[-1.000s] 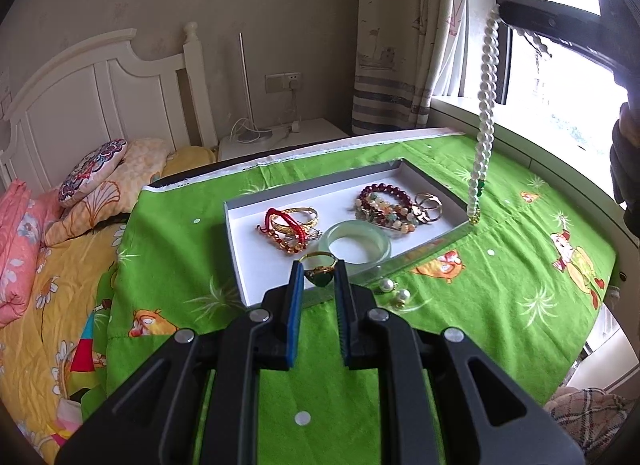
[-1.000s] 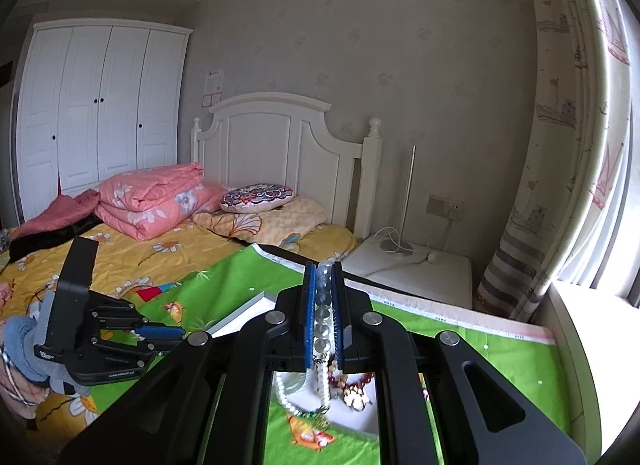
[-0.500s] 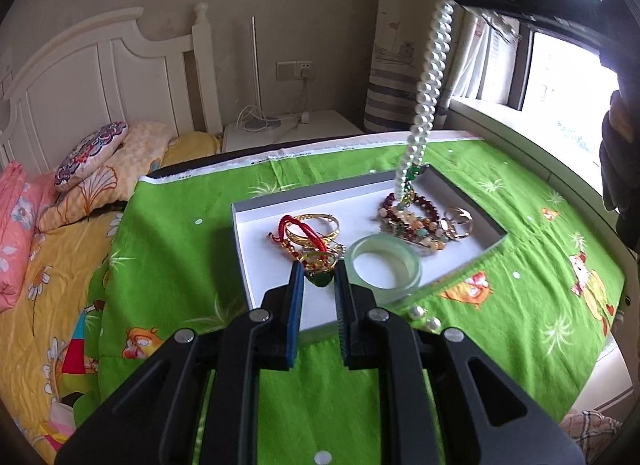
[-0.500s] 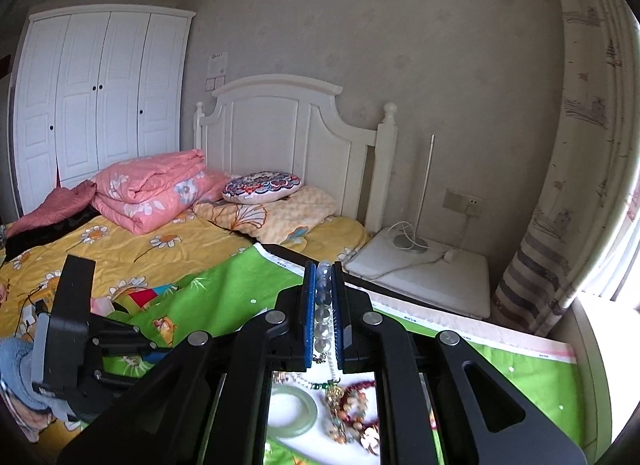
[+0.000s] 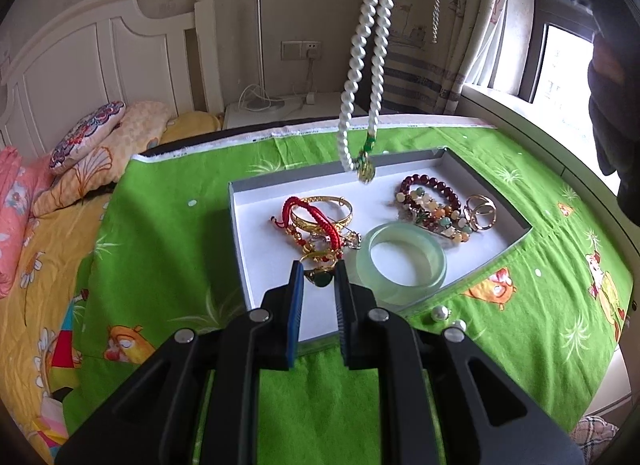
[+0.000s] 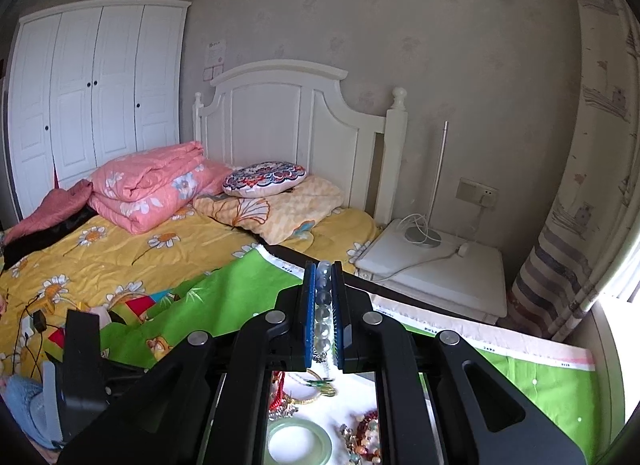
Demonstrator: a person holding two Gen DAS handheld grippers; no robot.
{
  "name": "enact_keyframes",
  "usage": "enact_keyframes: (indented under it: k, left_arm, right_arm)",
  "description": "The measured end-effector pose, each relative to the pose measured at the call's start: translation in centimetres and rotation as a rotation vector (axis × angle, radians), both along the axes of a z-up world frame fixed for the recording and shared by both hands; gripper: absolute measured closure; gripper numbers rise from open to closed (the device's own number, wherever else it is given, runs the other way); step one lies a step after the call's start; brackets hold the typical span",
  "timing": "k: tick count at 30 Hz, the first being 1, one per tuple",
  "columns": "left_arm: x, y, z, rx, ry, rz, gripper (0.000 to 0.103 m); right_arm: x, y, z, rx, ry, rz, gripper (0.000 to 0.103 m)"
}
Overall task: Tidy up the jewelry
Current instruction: 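Lower the pearl necklace into the box with right tool while left tool lowers the ring in, then open both tools and withdraw them from the box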
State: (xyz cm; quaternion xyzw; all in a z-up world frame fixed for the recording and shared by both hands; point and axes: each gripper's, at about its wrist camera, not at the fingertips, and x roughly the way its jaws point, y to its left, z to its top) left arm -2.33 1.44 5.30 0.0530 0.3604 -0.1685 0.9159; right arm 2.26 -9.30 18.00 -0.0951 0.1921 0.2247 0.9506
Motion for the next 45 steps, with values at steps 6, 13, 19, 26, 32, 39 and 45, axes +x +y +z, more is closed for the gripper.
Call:
enact_keyframes:
  k: [6, 13, 19, 26, 32, 39, 45]
  left_arm:
    - [1.4, -0.2, -0.8, -0.011, 0.019, 0.014, 0.088]
    - [2.9, -0.2, -1.2, -0.014, 0.029, 0.038, 0.088]
    - [3.6, -0.4, -2.6, 0.002, 0.056, 0.048, 0.088]
    - [3.9, -0.9, -3.2, 0.019, 0.066, 0.047, 0.088]
    - [3.9, -1.1, -3.3, 0.029, 0.072, 0.052, 0.088]
    - [4.1, -1.1, -3.3, 0.034, 0.069, 0.067, 0.088]
    - [4.2, -1.0, -3.0, 0.042, 0.053, 0.084, 0.064]
  right_arm:
    - [1.6, 1.7, 0.0, 0.008, 0.009, 0.017, 0.095]
    - [2.6, 0.9, -2.6, -0.015, 0.047, 0.012, 0.095]
    - [3.7, -2.1, -7.1, -0.057, 0.139, -0.047, 0.095]
    - [2.4, -4.6, -8.6, -0.06, 0.173, -0.043, 0.095]
    - [1.2, -4.8, -9.7, -0.149, 0.182, -0.028, 0.094]
    - [1.3, -5.9, -10.8, -0.157, 0.224, -0.028, 0.094]
    - [0.7, -5.9, -10.7, -0.147, 0.234, -0.002, 0.093]
